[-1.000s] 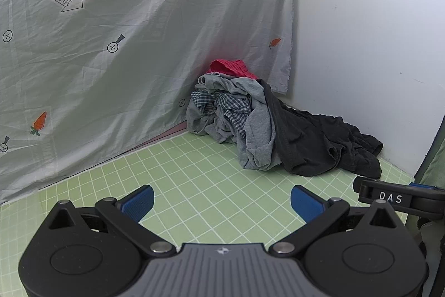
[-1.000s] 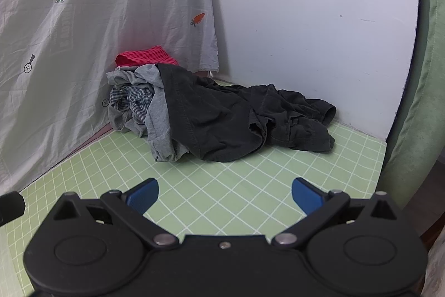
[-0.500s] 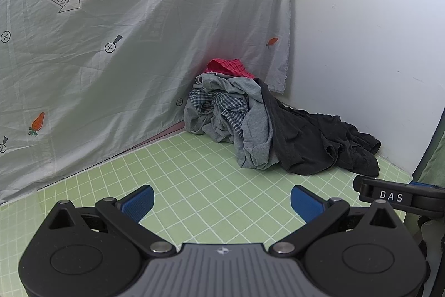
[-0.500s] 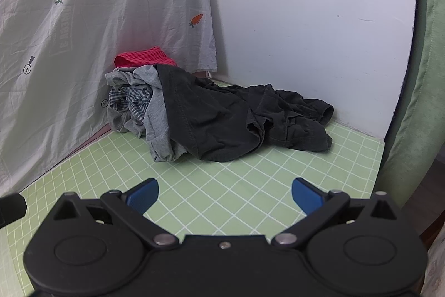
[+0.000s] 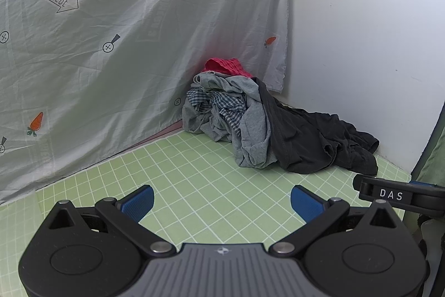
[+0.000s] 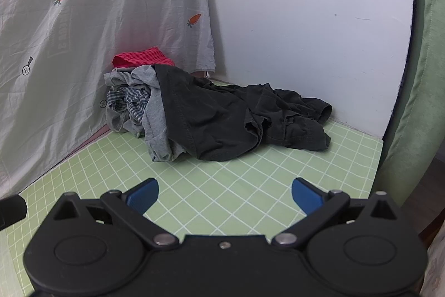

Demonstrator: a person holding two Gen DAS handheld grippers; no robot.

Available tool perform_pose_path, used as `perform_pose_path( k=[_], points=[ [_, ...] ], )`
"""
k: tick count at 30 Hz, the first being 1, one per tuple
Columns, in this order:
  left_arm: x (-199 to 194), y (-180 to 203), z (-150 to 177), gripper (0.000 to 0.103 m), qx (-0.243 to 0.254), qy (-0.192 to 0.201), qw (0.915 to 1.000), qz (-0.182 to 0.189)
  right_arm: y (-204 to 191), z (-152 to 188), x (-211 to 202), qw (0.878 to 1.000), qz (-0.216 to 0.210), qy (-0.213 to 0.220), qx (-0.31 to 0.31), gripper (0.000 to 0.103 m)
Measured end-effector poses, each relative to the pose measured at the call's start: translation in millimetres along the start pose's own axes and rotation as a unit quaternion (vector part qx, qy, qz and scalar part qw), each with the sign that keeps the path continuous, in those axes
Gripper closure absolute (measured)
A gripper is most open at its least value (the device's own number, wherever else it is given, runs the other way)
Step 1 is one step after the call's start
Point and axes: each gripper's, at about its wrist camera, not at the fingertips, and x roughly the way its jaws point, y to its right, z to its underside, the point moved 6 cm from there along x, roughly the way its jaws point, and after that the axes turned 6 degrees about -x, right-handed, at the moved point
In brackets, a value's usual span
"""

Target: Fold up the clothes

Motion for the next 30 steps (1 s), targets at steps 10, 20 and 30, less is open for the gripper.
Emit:
perform_pose_path(
  k=[10,20,30],
  points=[
    [1.5,1.4,2.0,0.000,0.001,-0.002,1.0000,0.001,0.3,0.6,0.6,1.000,0.000,-0.001,0.001,0.000],
    [3.1,1.3,3.7,0.000,0.001,-0.004,1.0000,0.002,-1.2,0.9,2.9,1.000,-0.002,-0.004,0.000,0.000],
    [9.6,10.0,6.0,0.000,-0.007,-0.010,0.9999,0.000,7.0,0.2,8.1,1.000,-0.004,-0.009,-0.008,0.000]
  ],
)
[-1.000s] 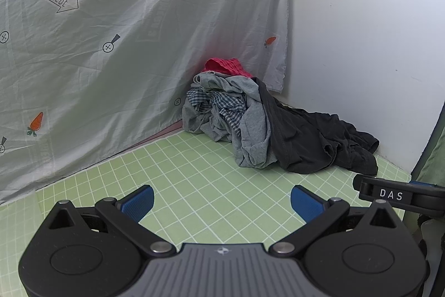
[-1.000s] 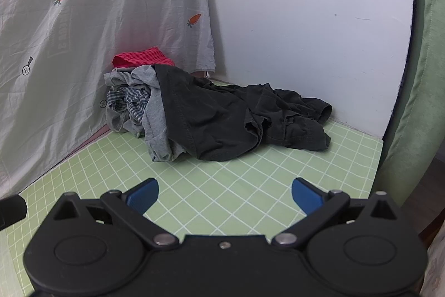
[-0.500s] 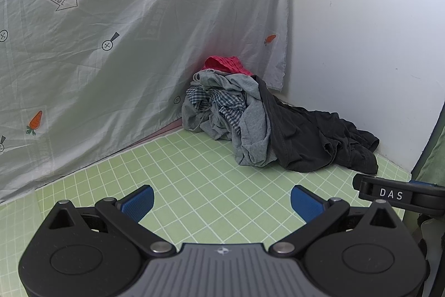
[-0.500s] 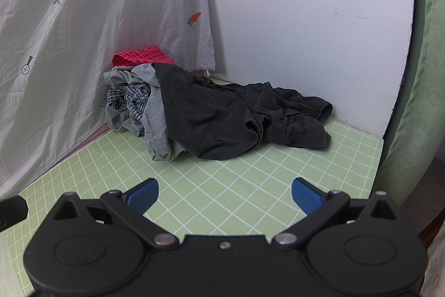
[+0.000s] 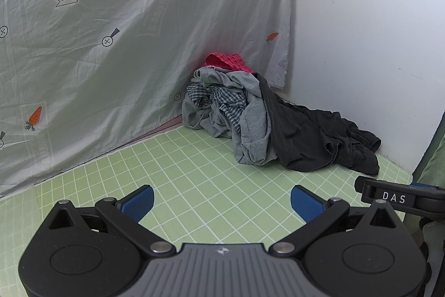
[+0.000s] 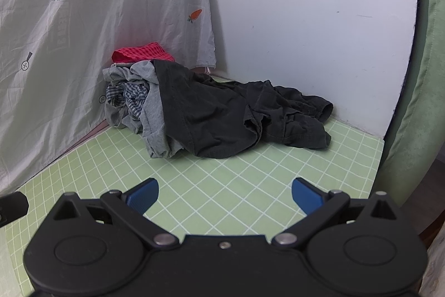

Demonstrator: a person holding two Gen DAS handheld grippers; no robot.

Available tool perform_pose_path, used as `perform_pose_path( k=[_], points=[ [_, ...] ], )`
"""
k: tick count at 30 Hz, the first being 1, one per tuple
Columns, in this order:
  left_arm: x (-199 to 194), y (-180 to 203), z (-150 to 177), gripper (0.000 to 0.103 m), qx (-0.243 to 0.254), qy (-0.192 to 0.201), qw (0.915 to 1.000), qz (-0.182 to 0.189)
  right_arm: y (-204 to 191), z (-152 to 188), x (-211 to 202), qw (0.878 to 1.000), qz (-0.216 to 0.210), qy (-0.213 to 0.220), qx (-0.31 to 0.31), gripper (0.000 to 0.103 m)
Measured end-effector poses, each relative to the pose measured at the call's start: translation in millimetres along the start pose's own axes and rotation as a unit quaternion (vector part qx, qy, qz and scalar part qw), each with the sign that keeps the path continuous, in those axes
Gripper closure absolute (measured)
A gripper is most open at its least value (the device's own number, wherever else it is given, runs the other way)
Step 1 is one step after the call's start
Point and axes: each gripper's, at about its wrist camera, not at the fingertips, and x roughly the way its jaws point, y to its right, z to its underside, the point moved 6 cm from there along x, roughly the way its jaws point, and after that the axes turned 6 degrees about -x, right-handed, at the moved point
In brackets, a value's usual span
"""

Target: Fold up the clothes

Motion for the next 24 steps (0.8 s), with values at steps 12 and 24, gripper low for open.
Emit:
perform_pose_path(
  k=[12,24],
  points=[
    [37,41,-9,0.000,-0.020,-0.013,0.9995,-0.021,33,-21,42,1.000,-0.016,-0.013,-0.016,0.000],
    [133,81,-36,0.000,-0.019,-0.071,0.9970,-0.024,81,-40,145,0.997,-0.007,-0.066,0.027,0.000]
  ],
)
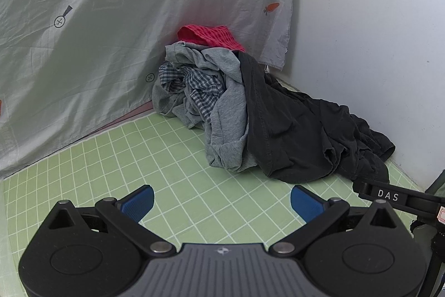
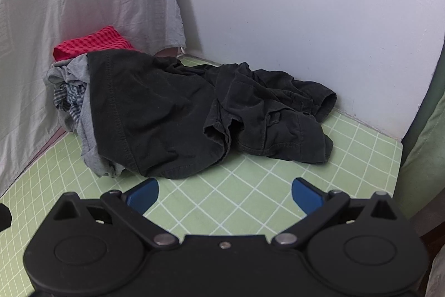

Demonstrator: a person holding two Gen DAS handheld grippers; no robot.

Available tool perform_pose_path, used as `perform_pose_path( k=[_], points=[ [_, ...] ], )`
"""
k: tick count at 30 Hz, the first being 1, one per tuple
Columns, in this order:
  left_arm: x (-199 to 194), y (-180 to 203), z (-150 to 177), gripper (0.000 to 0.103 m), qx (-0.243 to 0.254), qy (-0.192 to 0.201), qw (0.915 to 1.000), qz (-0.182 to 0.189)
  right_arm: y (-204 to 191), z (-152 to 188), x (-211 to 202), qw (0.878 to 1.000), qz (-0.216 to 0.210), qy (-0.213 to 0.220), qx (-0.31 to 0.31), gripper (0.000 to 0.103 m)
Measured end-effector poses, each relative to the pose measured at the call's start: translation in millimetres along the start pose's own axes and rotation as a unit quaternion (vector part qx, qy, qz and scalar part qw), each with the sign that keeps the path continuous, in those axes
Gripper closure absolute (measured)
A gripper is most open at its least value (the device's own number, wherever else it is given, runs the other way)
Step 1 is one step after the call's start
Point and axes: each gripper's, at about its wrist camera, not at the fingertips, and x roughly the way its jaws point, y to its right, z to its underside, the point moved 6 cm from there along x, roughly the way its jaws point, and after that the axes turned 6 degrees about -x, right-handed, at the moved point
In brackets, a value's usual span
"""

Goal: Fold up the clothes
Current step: 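Reach both tools into the black trousers and close on the fabric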

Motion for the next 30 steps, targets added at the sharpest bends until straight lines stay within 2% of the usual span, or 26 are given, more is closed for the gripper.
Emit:
perform_pose_path(
  k=[4,8,12,16,18,20,22,23,25,27,29,30],
  points=[
    [42,3,-23,0.000,-0.017,-0.028,0.9995,-0.001,16,-10,48,0.999,0.023,-0.025,0.012,0.000],
    [85,13,-47,0.002,-0.014,-0.038,0.9991,0.011,25,-28,100,0.998,0.048,-0.038,0.016,0.000],
    [129,39,-73,0.022,0.015,-0.040,0.9983,0.041,34,-53,140,0.996,0.085,-0.022,-0.001,0.000],
    [162,68,-92,0.042,0.044,-0.035,0.9959,0.071,36,-80,169,0.997,0.074,0.009,-0.029,0.000],
    [176,81,-96,0.046,0.058,-0.036,0.9950,0.073,31,-90,179,0.996,0.072,0.028,-0.051,0.000],
    [188,89,-96,0.060,0.069,-0.041,0.9941,0.073,22,-97,189,0.995,0.051,0.042,-0.071,0.000],
    [200,95,-95,0.089,0.067,-0.052,0.9938,0.073,15,-99,206,0.995,0.048,0.023,-0.086,0.000],
    [206,95,-94,0.093,0.055,-0.062,0.9939,0.072,11,-97,218,0.994,0.051,0.007,-0.095,0.000],
    [213,94,-92,0.094,0.039,-0.076,0.9940,0.068,10,-94,236,0.996,0.041,-0.016,-0.083,0.000],
    [213,91,-91,0.096,0.034,-0.079,0.9946,0.057,8,-93,239,0.996,0.045,-0.015,-0.070,0.001],
    [213,87,-89,0.095,0.029,-0.082,0.9951,0.047,8,-91,234,0.996,0.050,-0.015,-0.077,0.012],
    [213,85,-89,0.094,0.027,-0.084,0.9953,0.042,9,-89,231,0.995,0.053,-0.013,-0.080,0.023]
  ],
)
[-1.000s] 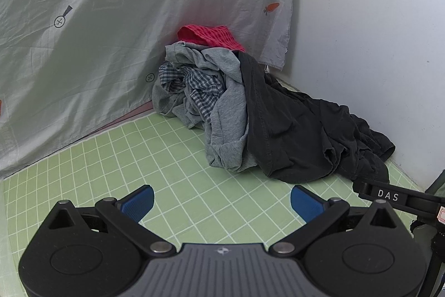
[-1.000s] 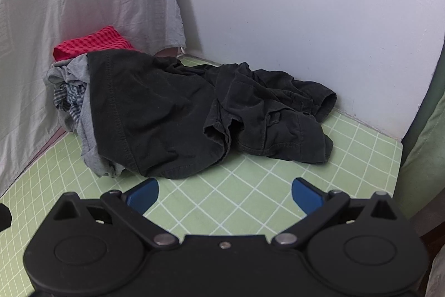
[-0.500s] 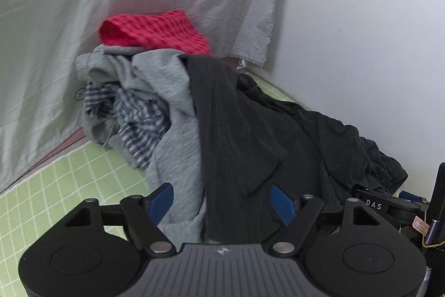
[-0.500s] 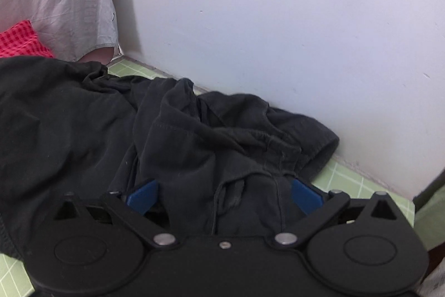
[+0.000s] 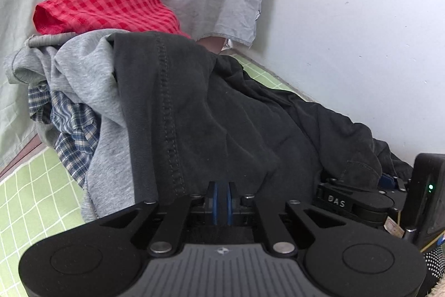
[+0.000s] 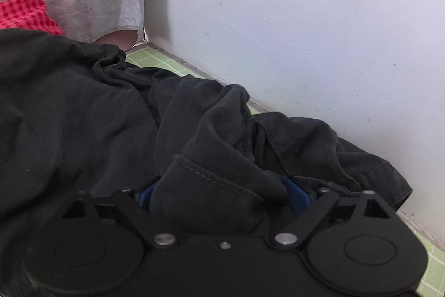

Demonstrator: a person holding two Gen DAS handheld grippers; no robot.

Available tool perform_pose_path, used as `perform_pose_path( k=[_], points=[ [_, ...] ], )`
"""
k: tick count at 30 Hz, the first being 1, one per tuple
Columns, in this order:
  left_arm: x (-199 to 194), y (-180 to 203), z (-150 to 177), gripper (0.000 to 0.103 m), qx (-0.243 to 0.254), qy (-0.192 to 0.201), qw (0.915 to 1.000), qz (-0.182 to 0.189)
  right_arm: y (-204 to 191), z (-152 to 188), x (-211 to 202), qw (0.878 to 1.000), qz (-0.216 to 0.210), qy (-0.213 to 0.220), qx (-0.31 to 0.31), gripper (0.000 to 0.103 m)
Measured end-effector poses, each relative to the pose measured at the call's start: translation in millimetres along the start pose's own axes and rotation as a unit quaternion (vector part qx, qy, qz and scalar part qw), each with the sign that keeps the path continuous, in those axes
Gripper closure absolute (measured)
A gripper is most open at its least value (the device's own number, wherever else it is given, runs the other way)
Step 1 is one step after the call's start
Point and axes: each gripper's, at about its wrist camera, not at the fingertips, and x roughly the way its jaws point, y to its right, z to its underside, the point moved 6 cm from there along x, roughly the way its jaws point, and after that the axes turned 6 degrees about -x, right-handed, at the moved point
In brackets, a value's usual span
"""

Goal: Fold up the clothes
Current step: 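Reach both tools into the black trousers and close on the fabric, then pull the black trousers out of the pile onto the open mat with both tools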

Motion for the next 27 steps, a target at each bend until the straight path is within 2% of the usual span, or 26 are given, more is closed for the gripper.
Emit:
perform_pose_path(
  k=[2,3,4,5,7,9,11,13,17,19,22,27],
  points=[
    [-5,-7,-2,0.092,-0.015,0.009,0.9998,-0.007,3,7,-9,1.000,-0.009,0.006,-0.017,0.030],
    [-9,-11,-3,0.085,-0.022,0.016,0.9996,-0.005,4,10,-12,1.000,-0.014,0.005,-0.019,0.032],
    [-14,-14,-3,0.080,-0.028,0.025,0.9993,0.003,5,13,-15,1.000,-0.020,0.005,-0.021,0.033],
    [-18,-16,-3,0.080,-0.031,0.030,0.9990,0.008,5,16,-19,1.000,-0.023,0.004,-0.021,0.033],
    [-27,-18,-3,0.079,-0.027,0.045,0.9986,-0.003,7,22,-27,1.000,-0.025,0.004,-0.018,0.033],
    [-41,-19,-2,0.069,-0.016,0.066,0.9976,-0.014,10,29,-33,1.000,-0.024,0.001,-0.014,0.033],
    [-54,-22,0,0.063,-0.021,0.081,0.9964,-0.009,13,35,-40,1.000,-0.024,-0.002,-0.009,0.033],
    [-58,-25,1,0.061,-0.030,0.083,0.9961,-0.008,16,41,-45,1.000,-0.024,-0.004,-0.006,0.033],
    [-47,-28,-5,0.061,-0.024,0.082,0.9957,-0.036,17,50,-49,1.000,-0.021,-0.008,-0.011,0.033],
    [-46,-28,-8,0.058,-0.021,0.084,0.9956,-0.035,19,54,-53,1.000,-0.022,-0.012,-0.009,0.033],
    [-46,-26,-10,0.048,-0.019,0.090,0.9952,-0.032,21,58,-58,1.000,-0.020,-0.018,-0.006,0.033],
    [-39,-25,-4,0.049,-0.016,0.075,0.9967,-0.028,18,67,-67,0.999,-0.018,-0.030,-0.010,0.033]
  ],
)
